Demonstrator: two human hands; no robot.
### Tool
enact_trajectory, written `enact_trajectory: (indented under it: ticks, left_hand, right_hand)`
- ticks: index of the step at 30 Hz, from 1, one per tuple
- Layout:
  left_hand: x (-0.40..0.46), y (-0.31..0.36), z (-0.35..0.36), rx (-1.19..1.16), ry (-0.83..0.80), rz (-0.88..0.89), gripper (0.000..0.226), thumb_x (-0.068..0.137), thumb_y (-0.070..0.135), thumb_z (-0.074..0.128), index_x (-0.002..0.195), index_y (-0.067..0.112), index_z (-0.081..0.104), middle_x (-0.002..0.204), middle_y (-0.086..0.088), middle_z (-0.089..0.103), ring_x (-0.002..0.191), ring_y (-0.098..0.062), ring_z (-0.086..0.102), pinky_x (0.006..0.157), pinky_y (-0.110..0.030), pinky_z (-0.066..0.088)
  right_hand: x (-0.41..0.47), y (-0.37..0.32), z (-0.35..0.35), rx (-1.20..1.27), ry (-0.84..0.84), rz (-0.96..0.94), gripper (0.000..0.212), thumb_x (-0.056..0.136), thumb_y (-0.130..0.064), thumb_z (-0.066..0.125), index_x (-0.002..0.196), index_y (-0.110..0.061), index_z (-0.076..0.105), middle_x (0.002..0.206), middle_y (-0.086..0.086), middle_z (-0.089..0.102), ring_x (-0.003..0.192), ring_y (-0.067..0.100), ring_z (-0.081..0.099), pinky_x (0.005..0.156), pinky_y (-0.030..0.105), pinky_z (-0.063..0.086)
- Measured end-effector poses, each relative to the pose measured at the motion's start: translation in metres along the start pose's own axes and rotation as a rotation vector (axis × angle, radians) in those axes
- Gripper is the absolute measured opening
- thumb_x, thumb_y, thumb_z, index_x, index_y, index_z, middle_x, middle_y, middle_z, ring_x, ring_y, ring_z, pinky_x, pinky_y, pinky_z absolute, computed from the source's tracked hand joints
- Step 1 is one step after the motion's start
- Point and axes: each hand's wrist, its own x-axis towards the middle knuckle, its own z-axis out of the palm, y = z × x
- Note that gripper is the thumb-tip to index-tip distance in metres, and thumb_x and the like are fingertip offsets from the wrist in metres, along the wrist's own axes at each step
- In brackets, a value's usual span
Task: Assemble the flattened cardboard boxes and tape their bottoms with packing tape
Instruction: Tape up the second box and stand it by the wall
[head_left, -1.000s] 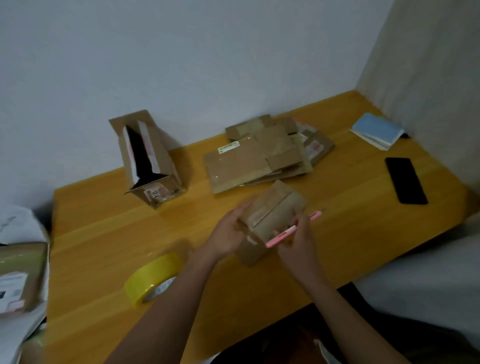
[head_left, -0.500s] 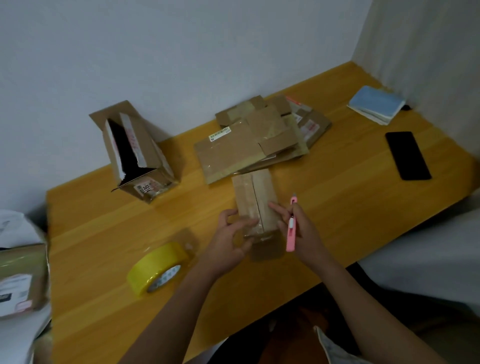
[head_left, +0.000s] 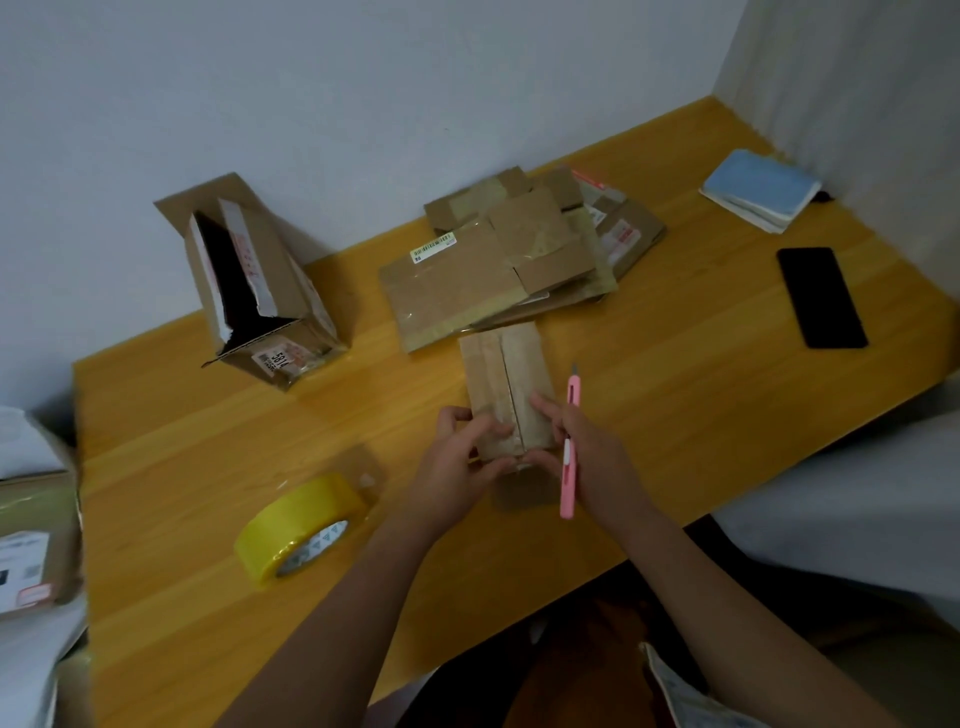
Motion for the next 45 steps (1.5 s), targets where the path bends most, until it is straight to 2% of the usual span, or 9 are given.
enact_trajectory:
  ticks: [4, 9, 13, 22, 32, 35, 37, 40, 45]
  left_hand:
    - [-0.002, -0.003, 0.005, 0.025, 0.024, 0.033, 0.034, 0.085, 0.016, 0.072, 0.116, 0.018, 0.058, 0.124, 0.000, 0.039, 0.112, -0.017, 0.051, 0.088, -0.005, 0.044]
    - [-0.003, -0.006, 0.005, -0.093, 0.056, -0.009, 0.046, 0.083, 0.018, 0.074, 0.115, 0.028, 0.043, 0.128, 0.002, 0.049, 0.113, -0.018, 0.057, 0.088, -0.036, 0.056]
    - [-0.001, -0.005, 0.004, -0.059, -0.011, -0.040, 0.084, 0.080, 0.022, 0.078, 0.145, 0.029, 0.026, 0.143, -0.002, 0.047, 0.122, -0.019, 0.055, 0.094, -0.038, 0.054]
    - [-0.002, -0.005, 0.003, 0.016, 0.056, 0.005, 0.084, 0.083, 0.018, 0.075, 0.151, 0.024, 0.026, 0.140, -0.007, 0.053, 0.114, -0.018, 0.060, 0.088, -0.022, 0.053]
    - [-0.010, 0.000, 0.013, 0.170, 0.038, -0.015, 0.081, 0.091, 0.020, 0.066, 0.154, 0.018, 0.014, 0.135, -0.014, 0.057, 0.113, -0.023, 0.062, 0.090, -0.027, 0.051]
    - [-0.018, -0.001, -0.003, 0.334, -0.106, 0.028, 0.088, 0.092, 0.030, 0.064, 0.154, 0.028, 0.002, 0.142, -0.005, 0.052, 0.118, -0.021, 0.059, 0.093, -0.035, 0.052]
    - [-0.030, 0.000, -0.013, 0.442, -0.065, 0.059, 0.086, 0.090, 0.042, 0.061, 0.153, 0.033, 0.003, 0.139, 0.005, 0.054, 0.113, -0.019, 0.061, 0.084, -0.036, 0.055]
    - [-0.033, 0.006, -0.018, 0.282, 0.127, 0.038, 0.067, 0.093, 0.040, 0.057, 0.149, 0.027, 0.022, 0.138, 0.005, 0.053, 0.116, -0.014, 0.059, 0.086, -0.032, 0.053]
    - [0.018, 0.015, -0.033, -0.136, 0.237, -0.161, 0.066, 0.096, 0.022, 0.058, 0.151, 0.020, 0.023, 0.155, 0.002, 0.030, 0.141, -0.019, 0.032, 0.113, -0.040, 0.034]
  right_hand:
    - [-0.003, 0.014, 0.000, -0.070, -0.033, -0.049, 0.080, 0.089, -0.011, 0.067, 0.146, -0.045, 0.023, 0.109, -0.004, 0.059, 0.092, -0.006, 0.053, 0.084, 0.012, 0.050]
    - [-0.004, 0.004, -0.002, -0.011, -0.022, -0.050, 0.081, 0.083, -0.017, 0.075, 0.148, -0.033, 0.028, 0.089, -0.026, 0.039, 0.077, -0.016, 0.052, 0.065, 0.002, 0.042]
    - [-0.002, -0.005, 0.010, -0.057, 0.088, 0.016, 0.083, 0.077, -0.035, 0.077, 0.148, -0.025, 0.036, 0.101, -0.012, 0.052, 0.071, -0.009, 0.047, 0.059, 0.004, 0.041]
    - [-0.003, 0.009, 0.008, -0.154, 0.055, -0.130, 0.078, 0.083, -0.006, 0.073, 0.149, -0.018, 0.034, 0.106, 0.013, 0.066, 0.085, 0.017, 0.063, 0.070, 0.036, 0.061]
    - [0.007, 0.006, 0.000, -0.132, -0.029, -0.098, 0.074, 0.085, -0.006, 0.070, 0.148, -0.026, 0.037, 0.133, 0.013, 0.059, 0.115, 0.021, 0.061, 0.088, 0.031, 0.055]
    - [0.008, 0.003, -0.020, -0.049, -0.109, -0.109, 0.078, 0.089, 0.003, 0.060, 0.128, -0.061, 0.036, 0.135, 0.010, 0.057, 0.099, 0.009, 0.062, 0.076, 0.015, 0.051]
    - [0.003, 0.002, -0.029, 0.046, -0.026, -0.045, 0.081, 0.088, 0.000, 0.064, 0.114, -0.070, 0.034, 0.133, 0.009, 0.057, 0.088, 0.014, 0.065, 0.071, 0.027, 0.057]
    - [-0.016, 0.002, -0.020, 0.062, 0.245, 0.066, 0.057, 0.087, -0.010, 0.070, 0.136, -0.025, 0.045, 0.117, 0.000, 0.063, 0.087, 0.017, 0.065, 0.069, 0.026, 0.059]
    - [-0.039, -0.022, 0.013, 0.071, 0.522, 0.236, 0.025, 0.093, -0.017, 0.064, 0.082, -0.021, 0.042, 0.062, -0.008, 0.050, 0.044, 0.003, 0.050, 0.035, 0.015, 0.033]
